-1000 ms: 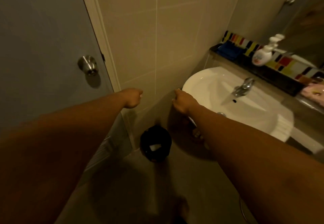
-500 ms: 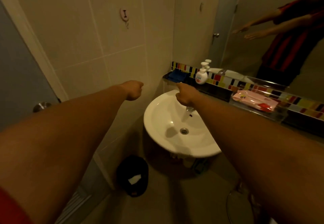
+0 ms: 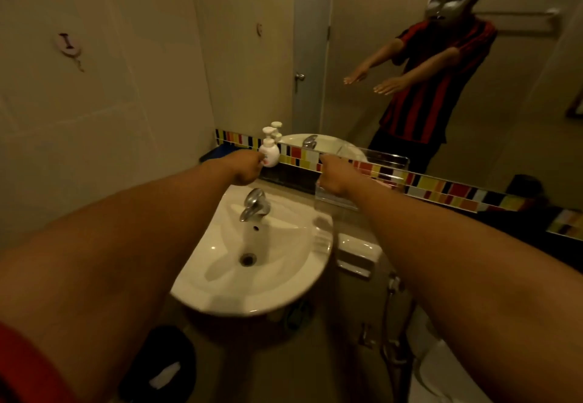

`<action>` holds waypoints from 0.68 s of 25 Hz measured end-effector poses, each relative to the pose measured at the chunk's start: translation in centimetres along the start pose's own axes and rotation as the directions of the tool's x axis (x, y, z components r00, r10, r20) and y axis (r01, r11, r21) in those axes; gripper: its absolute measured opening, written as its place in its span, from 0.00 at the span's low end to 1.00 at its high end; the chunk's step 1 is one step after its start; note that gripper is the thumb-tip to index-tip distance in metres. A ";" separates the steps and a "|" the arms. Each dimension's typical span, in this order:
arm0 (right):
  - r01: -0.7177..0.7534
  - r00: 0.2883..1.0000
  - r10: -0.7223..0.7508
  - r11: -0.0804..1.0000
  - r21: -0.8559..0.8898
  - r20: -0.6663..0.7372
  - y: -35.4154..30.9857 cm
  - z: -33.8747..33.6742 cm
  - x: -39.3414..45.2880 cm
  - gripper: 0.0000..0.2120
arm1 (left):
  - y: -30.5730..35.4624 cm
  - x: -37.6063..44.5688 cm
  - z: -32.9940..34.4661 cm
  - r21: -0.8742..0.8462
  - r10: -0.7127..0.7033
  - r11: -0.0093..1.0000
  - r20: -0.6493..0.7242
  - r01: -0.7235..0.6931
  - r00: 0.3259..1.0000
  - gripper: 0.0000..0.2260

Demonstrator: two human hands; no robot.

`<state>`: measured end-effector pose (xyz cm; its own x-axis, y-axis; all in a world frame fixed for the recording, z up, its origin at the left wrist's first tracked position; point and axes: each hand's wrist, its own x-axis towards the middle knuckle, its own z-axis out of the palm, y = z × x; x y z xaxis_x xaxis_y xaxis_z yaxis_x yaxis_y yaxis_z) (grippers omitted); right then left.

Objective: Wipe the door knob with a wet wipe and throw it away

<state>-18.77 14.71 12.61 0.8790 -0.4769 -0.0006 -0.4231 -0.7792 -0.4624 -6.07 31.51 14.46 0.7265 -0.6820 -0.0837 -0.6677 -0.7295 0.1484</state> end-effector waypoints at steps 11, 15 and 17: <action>-0.210 0.977 0.210 0.978 0.003 -0.046 14.9 -1.1 5.1 0.23 | 11.4 13.9 6.4 -0.084 0.224 0.973 0.112 -0.215 0.968 0.18; -0.267 0.963 0.267 0.964 0.002 -0.029 17.8 0.1 9.3 0.21 | 13.0 20.5 8.5 -0.146 0.240 0.964 0.131 -0.220 0.962 0.21; -0.310 0.951 0.310 0.951 -0.006 0.004 19.1 1.1 11.6 0.21 | 13.4 23.2 9.7 -0.161 0.258 0.959 0.145 -0.235 0.955 0.21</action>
<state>-16.44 -5.28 2.80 0.7056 -0.6931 -0.1472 -0.6757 -0.5957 -0.4342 0.24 5.38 4.98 0.4981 -0.8472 -0.1847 -0.7846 -0.5310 0.3201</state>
